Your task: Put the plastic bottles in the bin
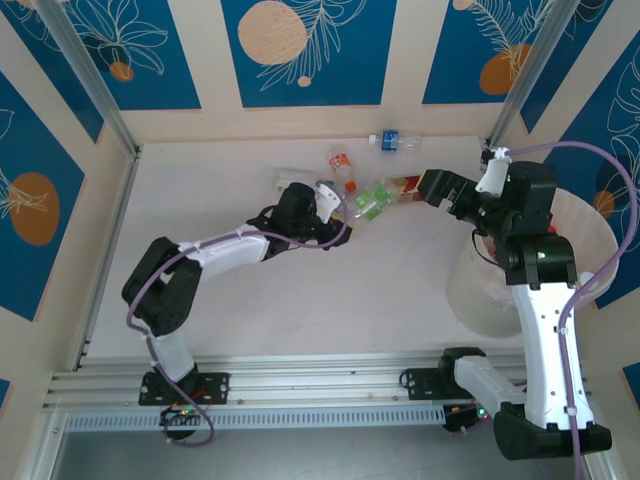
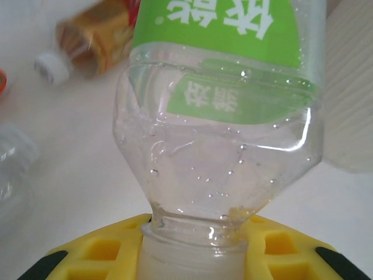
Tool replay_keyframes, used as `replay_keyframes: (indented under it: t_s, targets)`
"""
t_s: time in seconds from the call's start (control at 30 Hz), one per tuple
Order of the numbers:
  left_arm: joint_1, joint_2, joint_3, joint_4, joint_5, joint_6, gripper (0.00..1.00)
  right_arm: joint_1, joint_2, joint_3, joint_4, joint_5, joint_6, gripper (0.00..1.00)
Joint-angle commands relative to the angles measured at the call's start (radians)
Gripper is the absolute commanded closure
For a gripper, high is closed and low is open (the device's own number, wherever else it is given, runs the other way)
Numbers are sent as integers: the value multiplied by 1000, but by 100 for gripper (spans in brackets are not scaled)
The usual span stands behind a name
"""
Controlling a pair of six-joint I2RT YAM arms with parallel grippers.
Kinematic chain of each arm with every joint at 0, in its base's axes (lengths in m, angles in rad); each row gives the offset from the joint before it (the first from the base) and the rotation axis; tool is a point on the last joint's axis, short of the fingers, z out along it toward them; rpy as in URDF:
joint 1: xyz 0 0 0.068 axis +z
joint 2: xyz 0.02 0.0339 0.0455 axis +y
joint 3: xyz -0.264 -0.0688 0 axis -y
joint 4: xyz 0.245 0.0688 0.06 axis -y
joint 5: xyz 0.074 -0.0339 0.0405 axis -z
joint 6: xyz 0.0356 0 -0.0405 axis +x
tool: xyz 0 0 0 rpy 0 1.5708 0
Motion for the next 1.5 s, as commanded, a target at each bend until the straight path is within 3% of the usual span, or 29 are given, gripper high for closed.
replay_keyframes:
  t_s: [0.0, 0.27, 0.43, 0.87, 1.03, 1.17, 1.23, 1.3, 1.37, 1.47]
  targets:
    - [-6, -58, 0, 93, 108, -82, 100, 14, 12, -22, 53, -40, 54, 0]
    - [-6, -148, -3, 109, 118, -115, 100, 56, 74, -53, 149, -92, 176, 0]
    - [-12, -162, 6, 129, 157, -142, 100, 79, 113, -79, 262, -190, 257, 0]
    - [-49, -183, 17, 123, 159, -116, 100, 193, 259, -3, 199, -60, 216, 0]
    - [-51, -179, 17, 130, 168, -134, 100, 195, 241, -23, 207, -13, 224, 24]
    - [-51, -177, 18, 124, 163, -136, 100, 195, 196, -55, 250, -61, 191, 41]
    - [-51, -174, 18, 119, 161, -137, 90, 196, 181, -59, 254, -66, 180, 48]
    - [-50, -172, 18, 115, 153, -139, 65, 195, 171, -57, 251, -57, 167, 54]
    - [-50, -170, 20, 104, 146, -139, 32, 195, 161, -59, 247, -39, 154, 58]
    - [-51, -178, 12, 99, 125, -147, 2, 194, 144, -52, 229, -3, 131, 60]
